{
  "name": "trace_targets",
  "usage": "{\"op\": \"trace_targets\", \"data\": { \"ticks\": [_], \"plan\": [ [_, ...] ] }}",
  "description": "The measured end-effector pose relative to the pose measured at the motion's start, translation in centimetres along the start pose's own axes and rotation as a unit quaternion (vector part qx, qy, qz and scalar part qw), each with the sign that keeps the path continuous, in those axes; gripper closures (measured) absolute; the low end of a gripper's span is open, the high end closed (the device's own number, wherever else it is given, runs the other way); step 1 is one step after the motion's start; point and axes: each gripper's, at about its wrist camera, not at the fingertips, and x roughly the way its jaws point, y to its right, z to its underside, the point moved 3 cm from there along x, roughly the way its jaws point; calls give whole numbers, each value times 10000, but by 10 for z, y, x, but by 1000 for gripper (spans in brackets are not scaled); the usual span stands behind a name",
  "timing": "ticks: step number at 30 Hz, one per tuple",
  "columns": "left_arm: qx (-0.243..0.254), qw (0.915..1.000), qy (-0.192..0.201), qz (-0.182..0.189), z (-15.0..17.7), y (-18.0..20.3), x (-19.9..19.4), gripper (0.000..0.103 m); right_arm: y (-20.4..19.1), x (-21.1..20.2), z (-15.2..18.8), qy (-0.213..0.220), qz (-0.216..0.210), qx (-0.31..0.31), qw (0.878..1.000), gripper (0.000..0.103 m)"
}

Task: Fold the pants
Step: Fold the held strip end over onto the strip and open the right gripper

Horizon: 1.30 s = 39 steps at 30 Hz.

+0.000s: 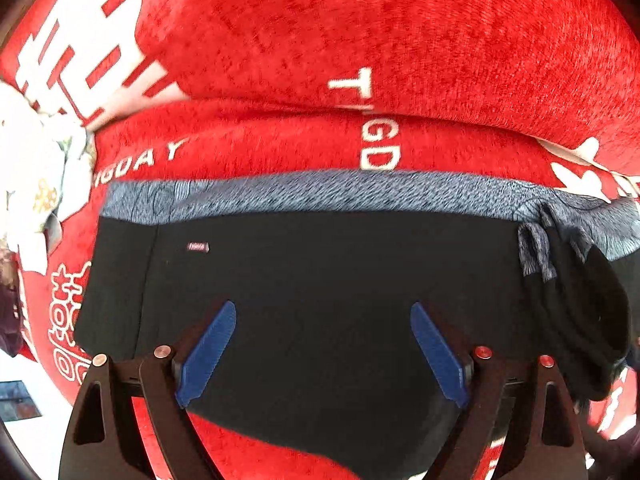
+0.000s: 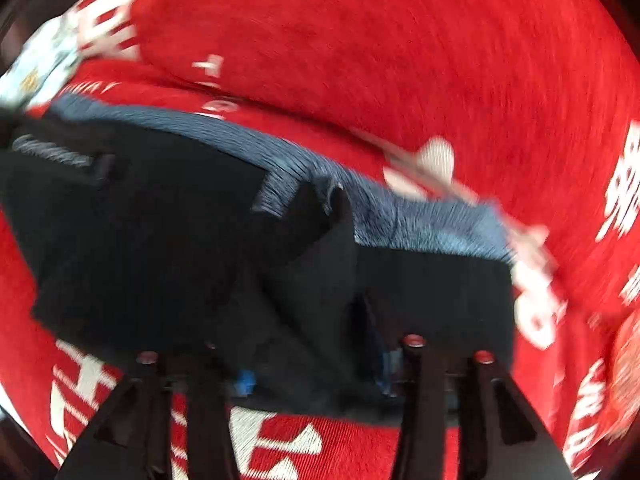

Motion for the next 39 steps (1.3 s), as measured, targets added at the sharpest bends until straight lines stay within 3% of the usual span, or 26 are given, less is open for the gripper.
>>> {"op": "trace_targets", "data": {
  "ticks": [3,4,6,8,9,10,11,13,15,17,18,20,21,22,23,25,26,27,30,31,34,35,39],
  "plan": [
    [80,9989,-89,454,-5,5,-4,12,-9,-41,-6,206,-457,-155,9986,37],
    [186,9967,-114,777,-6,12,-10,12,-3,-52,-6,201,-752,16,9970,36],
    [327,9916,-194,1238,-6,25,-15,12,25,-63,-4,76,-1606,1057,9813,36],
    [447,9804,-323,1889,-5,46,-21,22,64,-51,8,-200,-2327,2500,9397,36],
    [495,9750,-417,2124,-5,57,-22,25,89,-37,22,-376,-2728,3438,8978,36],
    [557,9673,-571,2409,-3,75,-23,30,103,-28,34,-468,-2912,3965,8694,36],
    [597,9630,-668,2542,-2,83,-21,34,118,-16,48,-528,-3110,4561,8322,36],
    [686,9573,-808,2691,2,102,-17,40,136,0,67,-553,-3306,5227,7838,36],
    [731,9565,-842,2696,5,113,-12,40,142,11,77,-569,-3418,5460,7628,36],
    [718,9557,-925,2700,7,117,-7,40,143,22,88,-718,-3500,5790,7329,37],
    [711,9568,-927,2662,9,119,-7,40,142,28,91,-740,-3626,5972,7116,40],
    [724,9611,-870,2519,11,120,-8,40,142,36,95,-796,-3706,6156,6909,45],
    [721,9631,-832,2454,8,117,-8,40,142,39,96,-809,-3705,6249,6825,55],
    [700,9666,-760,2344,9,112,-11,40,140,41,96,-791,-3738,6280,6780,86],
    [678,9694,-703,2251,9,104,-12,40,139,43,95,-773,-3786,6278,6757,98],
    [645,9744,-599,2068,8,92,-17,40,139,40,88,-619,-3956,6184,6762,98],
    [632,9761,-544,2009,8,86,-19,40,137,36,84,-542,-4038,6056,6835,98],
    [628,9775,-485,1955,7,82,-20,40,134,29,81,-572,-4032,5814,7044,98],
    [665,9810,-430,1772,8,75,-17,40,119,30,91,-933,-3812,5487,7382,98],
    [650,9822,-492,1691,9,72,-13,40,116,34,96,-1003,-3773,5493,7388,95],
    [625,9836,-489,1620,13,68,-13,40,115,36,104,-950,-3938,5725,7128,91],
    [642,9837,-434,1622,13,66,-17,40,117,31,104,-896,-3963,5733,7115,90],
    [876,9828,-205,1615,9,74,-34,40,138,0,97,-613,-3920,5437,7396,87]
  ]
}}
